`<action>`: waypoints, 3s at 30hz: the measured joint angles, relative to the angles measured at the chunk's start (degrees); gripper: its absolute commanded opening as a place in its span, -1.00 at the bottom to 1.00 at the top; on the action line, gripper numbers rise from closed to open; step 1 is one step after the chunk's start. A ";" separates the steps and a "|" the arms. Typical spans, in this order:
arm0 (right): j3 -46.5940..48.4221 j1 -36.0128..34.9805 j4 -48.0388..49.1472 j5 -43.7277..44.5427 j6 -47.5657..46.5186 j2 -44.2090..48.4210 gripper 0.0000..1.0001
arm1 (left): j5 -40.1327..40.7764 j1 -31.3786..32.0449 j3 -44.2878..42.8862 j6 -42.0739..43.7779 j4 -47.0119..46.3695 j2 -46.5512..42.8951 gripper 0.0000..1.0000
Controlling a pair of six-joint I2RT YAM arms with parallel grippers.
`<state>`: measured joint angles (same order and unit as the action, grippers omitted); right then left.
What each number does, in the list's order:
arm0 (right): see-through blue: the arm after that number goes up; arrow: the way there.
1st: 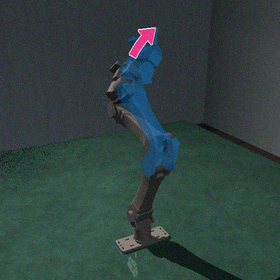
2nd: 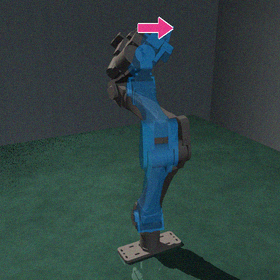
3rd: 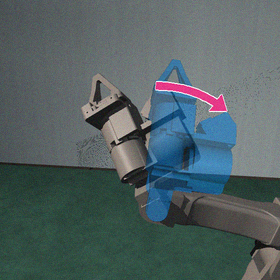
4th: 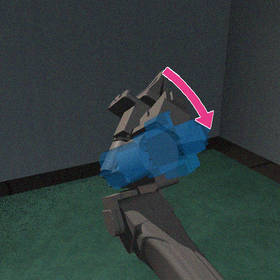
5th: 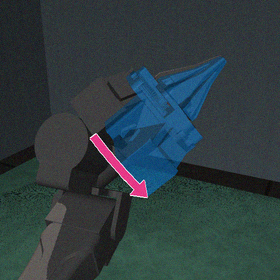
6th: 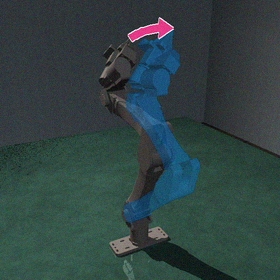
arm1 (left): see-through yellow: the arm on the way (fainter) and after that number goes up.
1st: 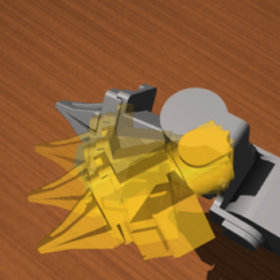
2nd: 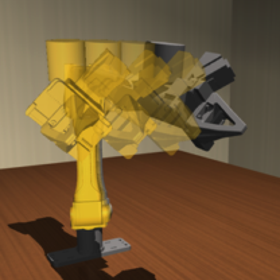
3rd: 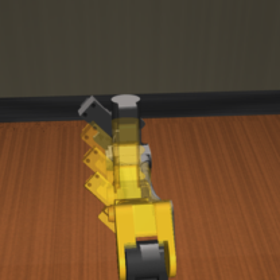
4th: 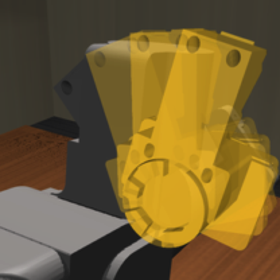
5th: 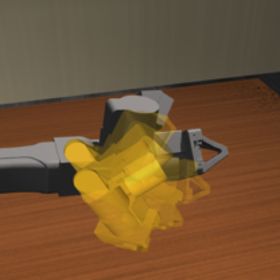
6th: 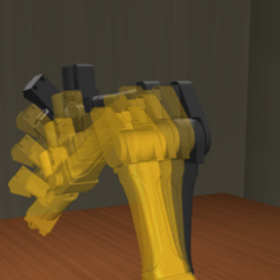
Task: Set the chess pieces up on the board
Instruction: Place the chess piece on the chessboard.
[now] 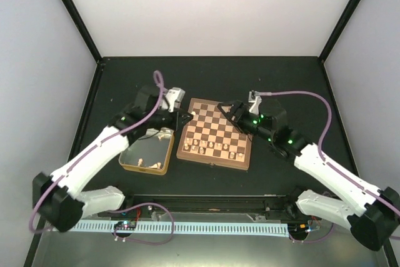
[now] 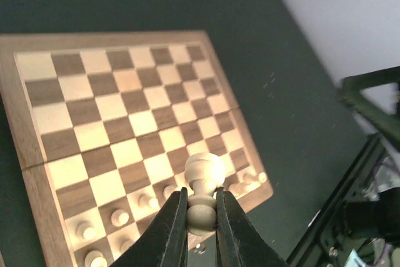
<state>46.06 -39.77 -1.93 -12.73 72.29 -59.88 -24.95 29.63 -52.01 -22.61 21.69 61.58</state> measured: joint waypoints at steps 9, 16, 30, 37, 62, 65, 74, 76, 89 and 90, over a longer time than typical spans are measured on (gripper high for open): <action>-2.12 0.33 -21.44 19.67 -12.20 9.66 0.37 | 9.25 11.10 -25.64 2.97 21.81 28.11 -0.97; -5.25 0.37 -36.94 36.00 -11.04 20.02 0.34 | 10.99 19.61 -40.22 3.65 31.67 44.35 -0.97; -8.24 0.37 -49.16 48.50 -6.36 34.05 0.30 | 9.42 23.89 -53.11 3.52 40.33 59.14 -0.95; -9.38 0.37 -49.00 47.56 -6.36 33.73 0.30 | 8.70 24.13 -55.52 3.08 41.81 63.89 -0.86; -10.21 0.37 -46.93 46.60 -6.40 33.68 0.30 | 9.14 24.15 -58.55 2.64 45.55 67.34 -0.67; -10.21 0.37 -46.93 46.60 -6.40 33.68 0.31 | 9.05 24.15 -58.73 2.58 45.55 67.45 -0.65; -10.21 0.37 -46.93 46.49 -6.40 33.70 0.30 | 7.82 24.15 -59.28 2.60 45.44 67.54 -0.70; -10.21 0.37 -46.93 46.45 -6.43 33.70 0.30 | 7.34 24.15 -59.28 2.60 45.33 67.54 -0.74; -10.21 0.37 -46.93 46.07 -6.40 33.70 0.30 | 6.16 24.15 -59.28 2.58 44.54 67.54 -0.69; -10.21 0.37 -46.93 46.03 -6.43 33.70 0.31 | 5.97 24.15 -59.28 2.56 44.35 67.54 -0.66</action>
<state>35.86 -39.40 -48.86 33.30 65.87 -26.17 -18.98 53.78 -111.28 -20.05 66.04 129.12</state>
